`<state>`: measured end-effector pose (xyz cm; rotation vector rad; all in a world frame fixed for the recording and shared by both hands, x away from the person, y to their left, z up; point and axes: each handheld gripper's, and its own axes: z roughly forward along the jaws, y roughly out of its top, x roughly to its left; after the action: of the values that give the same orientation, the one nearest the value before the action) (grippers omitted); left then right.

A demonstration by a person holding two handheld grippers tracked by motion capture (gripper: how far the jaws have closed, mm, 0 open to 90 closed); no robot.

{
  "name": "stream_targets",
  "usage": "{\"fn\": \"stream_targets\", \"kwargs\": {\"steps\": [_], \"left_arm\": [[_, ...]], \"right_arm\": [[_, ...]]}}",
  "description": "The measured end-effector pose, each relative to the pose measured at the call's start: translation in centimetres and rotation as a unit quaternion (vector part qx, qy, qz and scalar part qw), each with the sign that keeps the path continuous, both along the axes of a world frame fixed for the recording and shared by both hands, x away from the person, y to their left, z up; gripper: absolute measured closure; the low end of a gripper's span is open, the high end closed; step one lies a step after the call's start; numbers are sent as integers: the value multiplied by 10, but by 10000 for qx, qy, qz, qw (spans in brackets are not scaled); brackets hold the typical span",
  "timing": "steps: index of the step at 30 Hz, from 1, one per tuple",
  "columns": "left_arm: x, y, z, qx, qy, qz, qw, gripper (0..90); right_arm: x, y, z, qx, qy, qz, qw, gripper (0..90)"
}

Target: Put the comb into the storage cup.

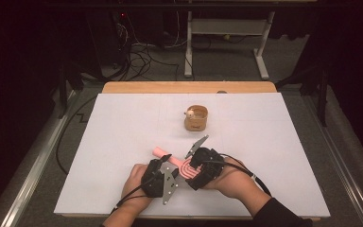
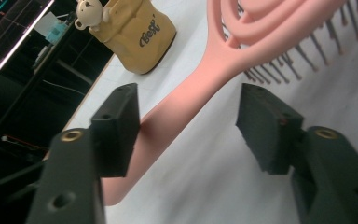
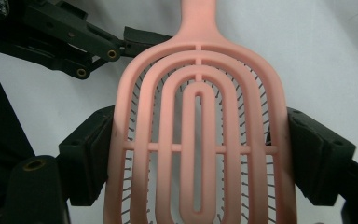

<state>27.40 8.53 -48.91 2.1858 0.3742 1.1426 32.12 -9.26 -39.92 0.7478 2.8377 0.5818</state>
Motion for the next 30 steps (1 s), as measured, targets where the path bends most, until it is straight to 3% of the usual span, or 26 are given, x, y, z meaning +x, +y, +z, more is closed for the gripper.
{"fn": "stream_targets", "kwargs": {"steps": [7,22,24,30], "left_arm": [[1,1,0,7,-32,66,10000,399],[-2,-2,-1,228,-219,-76,9995,401],[-2,-2,-1,245,-240,-71,9994,457],[-2,-3,-2,253,-266,-28,9993,458]], "right_arm": [[0,-3,1,13,-3,-35,10000,201],[1,4,-1,6,33,5,10000,201],[0,5,-1,4,57,2,10000,201],[-1,7,0,15,64,33,10000,201]]}}
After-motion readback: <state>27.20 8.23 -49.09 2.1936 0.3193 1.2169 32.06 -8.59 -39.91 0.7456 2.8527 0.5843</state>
